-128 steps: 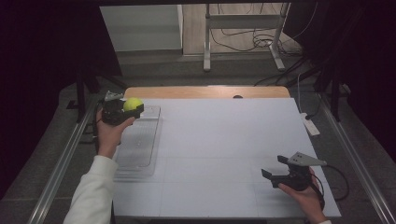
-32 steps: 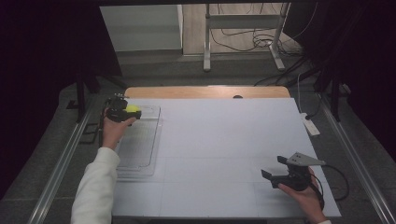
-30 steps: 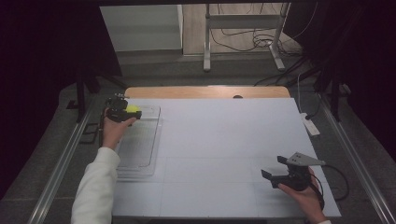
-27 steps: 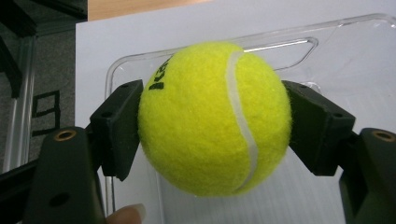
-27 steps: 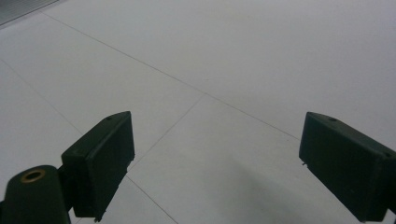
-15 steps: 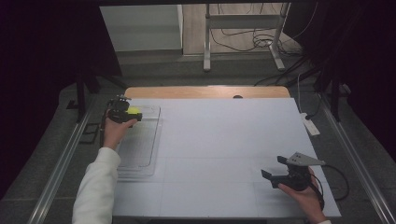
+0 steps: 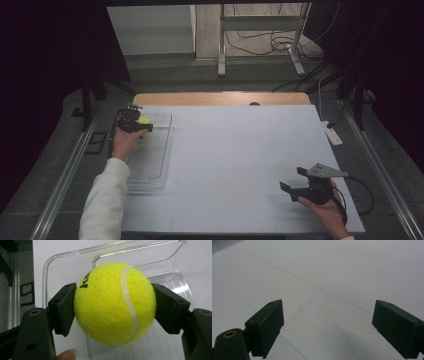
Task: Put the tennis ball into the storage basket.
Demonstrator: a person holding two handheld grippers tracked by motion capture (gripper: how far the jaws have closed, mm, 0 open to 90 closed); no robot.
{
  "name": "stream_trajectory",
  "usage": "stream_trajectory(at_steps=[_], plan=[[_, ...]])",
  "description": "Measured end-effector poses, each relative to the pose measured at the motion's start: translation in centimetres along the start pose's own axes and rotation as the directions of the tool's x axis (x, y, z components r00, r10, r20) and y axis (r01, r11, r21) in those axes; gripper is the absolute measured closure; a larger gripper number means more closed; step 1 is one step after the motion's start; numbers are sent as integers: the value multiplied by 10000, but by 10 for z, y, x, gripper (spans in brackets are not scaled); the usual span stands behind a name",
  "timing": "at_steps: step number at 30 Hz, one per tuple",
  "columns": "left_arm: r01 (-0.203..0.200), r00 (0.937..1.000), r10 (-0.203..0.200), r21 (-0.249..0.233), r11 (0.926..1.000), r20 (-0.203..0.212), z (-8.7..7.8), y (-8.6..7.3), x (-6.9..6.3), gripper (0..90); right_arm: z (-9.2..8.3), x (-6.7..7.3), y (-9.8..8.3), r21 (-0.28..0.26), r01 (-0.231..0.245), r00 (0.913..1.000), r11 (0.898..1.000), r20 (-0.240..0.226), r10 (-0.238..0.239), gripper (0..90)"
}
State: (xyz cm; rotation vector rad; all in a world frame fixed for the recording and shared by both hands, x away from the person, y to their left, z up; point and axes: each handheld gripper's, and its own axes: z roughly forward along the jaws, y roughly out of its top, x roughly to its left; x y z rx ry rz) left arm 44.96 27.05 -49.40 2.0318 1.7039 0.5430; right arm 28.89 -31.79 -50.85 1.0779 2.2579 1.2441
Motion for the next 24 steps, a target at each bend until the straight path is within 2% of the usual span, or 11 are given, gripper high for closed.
stream_trajectory(at_steps=[17, 22, 24], plan=[[-524, 9984, 535, 521, 9973, -205, 10, 0, -8, 266, 0, 0, 0, 4, -13, 10000, 10000, -9, 13, 109], [-552, 9980, 569, 610, 9966, -271, 11, 0, -8, 265, 0, -1, 0, 9, -17, 10000, 10000, -14, 17, 108], [-663, 9967, 692, 652, 9957, -430, 12, -1, -9, 264, 1, 0, 0, 11, -8, 10000, 10000, -12, 8, 109]])
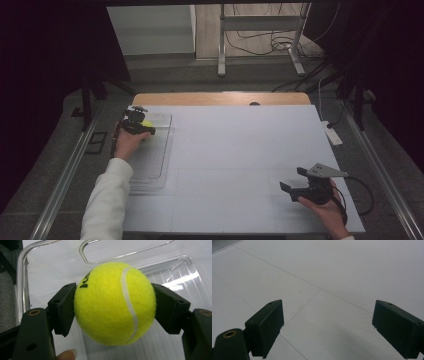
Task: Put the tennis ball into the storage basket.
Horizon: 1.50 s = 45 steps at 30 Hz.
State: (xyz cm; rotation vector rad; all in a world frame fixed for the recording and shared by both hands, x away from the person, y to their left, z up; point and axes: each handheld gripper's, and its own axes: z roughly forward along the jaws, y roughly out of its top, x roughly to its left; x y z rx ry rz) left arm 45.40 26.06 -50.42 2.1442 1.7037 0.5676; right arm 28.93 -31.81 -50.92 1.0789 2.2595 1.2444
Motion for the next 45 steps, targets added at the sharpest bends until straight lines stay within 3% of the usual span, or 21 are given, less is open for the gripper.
stream_trajectory(at_steps=[7, 12, 20, 33, 41, 45], plan=[[55, 10000, -54, -12, 10000, 49, 0, 0, 1, 258, 0, 0, 0, 2, 4, 10000, 10000, 6, -4, 109], [151, 9995, -146, -196, 9997, 275, -2, 0, 1, 185, 0, 0, 0, 2, 9, 10000, 10000, 7, -9, 109], [304, 9987, -267, -864, 9958, 431, -13, 1, 1, 162, 0, 0, 0, -1, 7, 10000, 10000, 9, -7, 109], [718, 9920, -511, -1837, 9803, 1150, -32, -7, 6, 166, 0, 0, 0, 14, 8, 10000, 10000, 40, -8, 109], [514, 9901, -182, -2389, 9697, 1392, -46, -10, 1, 172, 0, 1, 0, -14, -10, 10000, 10000, 62, 10, 109], [424, 9852, 40, -2666, 9629, 1712, -53, -12, -3, 175, -1, 1, 1, -26, -9, 10000, 10000, 62, 9, 109]])
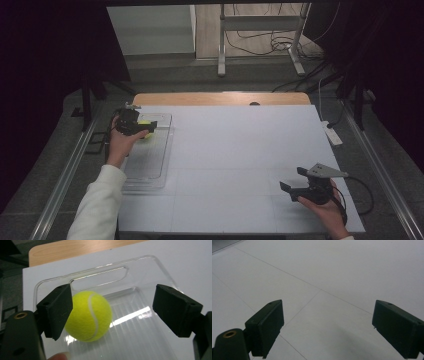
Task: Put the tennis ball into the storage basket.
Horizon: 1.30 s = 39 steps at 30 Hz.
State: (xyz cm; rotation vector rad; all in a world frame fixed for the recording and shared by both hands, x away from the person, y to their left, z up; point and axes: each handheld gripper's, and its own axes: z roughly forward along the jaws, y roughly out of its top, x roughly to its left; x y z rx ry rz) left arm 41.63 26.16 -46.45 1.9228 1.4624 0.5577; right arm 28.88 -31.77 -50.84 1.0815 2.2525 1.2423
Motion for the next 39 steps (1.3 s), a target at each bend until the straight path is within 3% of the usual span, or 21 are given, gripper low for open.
stream_trajectory(at_steps=[5, 15, 29, 39], plan=[[-141, 9987, 160, -380, 9992, 481, -10, -2, -6, 176, 0, 0, 0, -48, -14, 10000, 10000, -20, 14, 109], [-313, 9954, 382, -790, 9964, 882, -23, -8, -16, 178, 1, -3, 1, -114, -11, 9999, 9999, -101, 10, 111], [-9, 9832, 287, -1521, 9884, 1803, -49, -25, -25, 181, 1, -4, 1, -162, -60, 9998, 9999, -184, 57, 112], [-206, 9757, 586, -1780, 9838, 2111, -66, -41, -39, 181, -2, -4, 0, -226, -109, 9997, 9997, -236, 103, 112]])
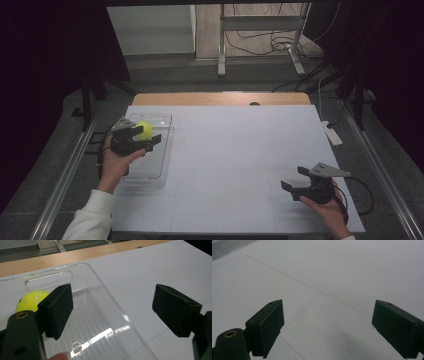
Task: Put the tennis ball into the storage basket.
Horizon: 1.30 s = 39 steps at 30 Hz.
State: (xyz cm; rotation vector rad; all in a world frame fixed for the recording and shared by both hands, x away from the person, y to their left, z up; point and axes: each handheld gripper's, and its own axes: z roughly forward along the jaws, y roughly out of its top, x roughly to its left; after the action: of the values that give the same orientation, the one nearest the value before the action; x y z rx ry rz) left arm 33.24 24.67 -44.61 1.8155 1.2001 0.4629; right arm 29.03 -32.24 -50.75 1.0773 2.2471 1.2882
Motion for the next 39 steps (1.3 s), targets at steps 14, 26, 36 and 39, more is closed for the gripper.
stream_trajectory(at_steps=[14, 26, 36, 39], plan=[[-476, 9959, 499, -322, 9983, 757, -16, -21, -30, 181, -4, 5, 1, -71, 108, 9999, 9999, -46, -108, 119], [-534, 9902, 601, -555, 9970, 1265, -27, -54, -43, 181, -3, 9, 3, -88, 233, 9997, 9997, -28, -233, 119], [-566, 9876, 625, -446, 9974, 1440, -23, -70, -50, 180, -4, 12, 4, -208, 368, 9992, 9991, -174, -372, 118], [-658, 9858, 717, -438, 9969, 1515, -21, -71, -54, 180, -4, 12, 4, -248, 389, 9990, 9989, -223, -395, 118]])
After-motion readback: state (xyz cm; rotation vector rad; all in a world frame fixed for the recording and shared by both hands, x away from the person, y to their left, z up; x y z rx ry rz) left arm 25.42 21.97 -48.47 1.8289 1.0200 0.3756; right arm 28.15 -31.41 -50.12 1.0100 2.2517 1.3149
